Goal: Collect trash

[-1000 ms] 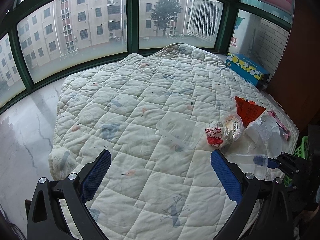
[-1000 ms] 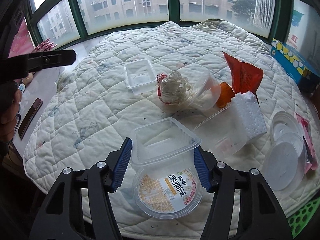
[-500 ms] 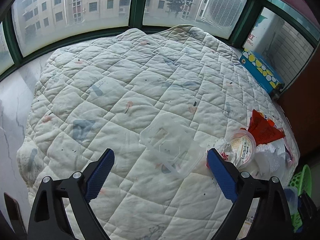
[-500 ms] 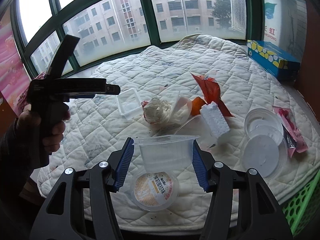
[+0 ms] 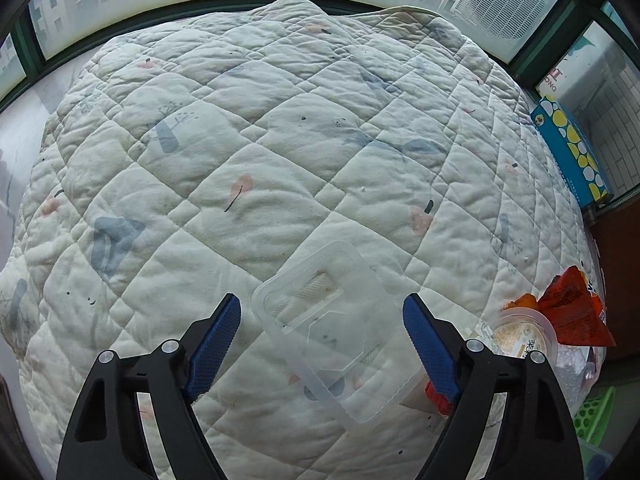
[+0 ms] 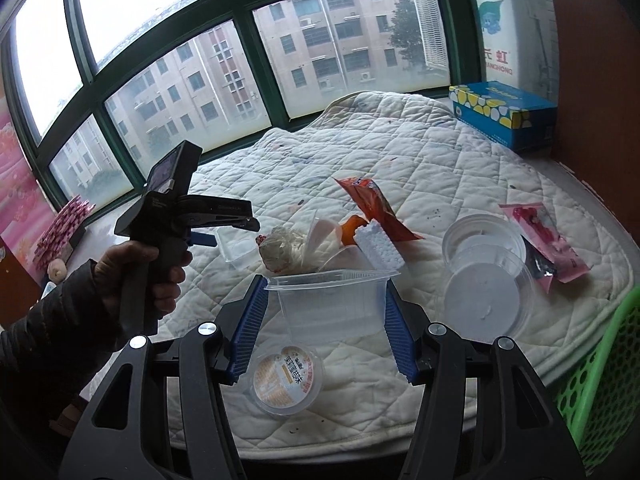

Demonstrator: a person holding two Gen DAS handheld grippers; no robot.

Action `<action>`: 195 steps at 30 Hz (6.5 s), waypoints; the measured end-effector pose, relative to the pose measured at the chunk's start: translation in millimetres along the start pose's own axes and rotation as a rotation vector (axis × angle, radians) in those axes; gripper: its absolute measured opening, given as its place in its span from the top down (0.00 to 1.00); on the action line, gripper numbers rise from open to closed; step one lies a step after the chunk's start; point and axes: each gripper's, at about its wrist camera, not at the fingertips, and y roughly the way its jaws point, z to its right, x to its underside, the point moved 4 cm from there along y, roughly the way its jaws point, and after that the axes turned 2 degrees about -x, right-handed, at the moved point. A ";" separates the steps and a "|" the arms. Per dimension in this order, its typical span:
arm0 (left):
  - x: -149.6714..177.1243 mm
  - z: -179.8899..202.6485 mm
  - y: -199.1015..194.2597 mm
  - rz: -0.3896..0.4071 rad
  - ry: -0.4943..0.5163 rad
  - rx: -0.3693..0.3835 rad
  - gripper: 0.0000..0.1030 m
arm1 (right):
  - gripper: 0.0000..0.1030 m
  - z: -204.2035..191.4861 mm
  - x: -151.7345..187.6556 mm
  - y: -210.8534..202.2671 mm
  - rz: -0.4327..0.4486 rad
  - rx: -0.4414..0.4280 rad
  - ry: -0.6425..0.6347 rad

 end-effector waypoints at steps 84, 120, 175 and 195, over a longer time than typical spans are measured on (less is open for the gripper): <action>243.7 357.6 -163.1 0.009 0.870 0.481 0.46 | 0.16 185.3 141.1 -274.5 0.236 0.670 0.461; 196.6 133.8 -86.9 0.062 0.763 0.210 0.14 | 0.10 105.2 74.2 -186.4 0.189 0.443 0.300; 126.3 39.8 -112.4 0.146 0.521 0.208 0.36 | 0.39 47.1 -53.6 87.8 -0.079 0.065 0.059; 114.5 36.2 -115.1 0.156 0.499 0.216 0.36 | 0.83 59.2 -74.1 100.4 -0.032 0.107 0.078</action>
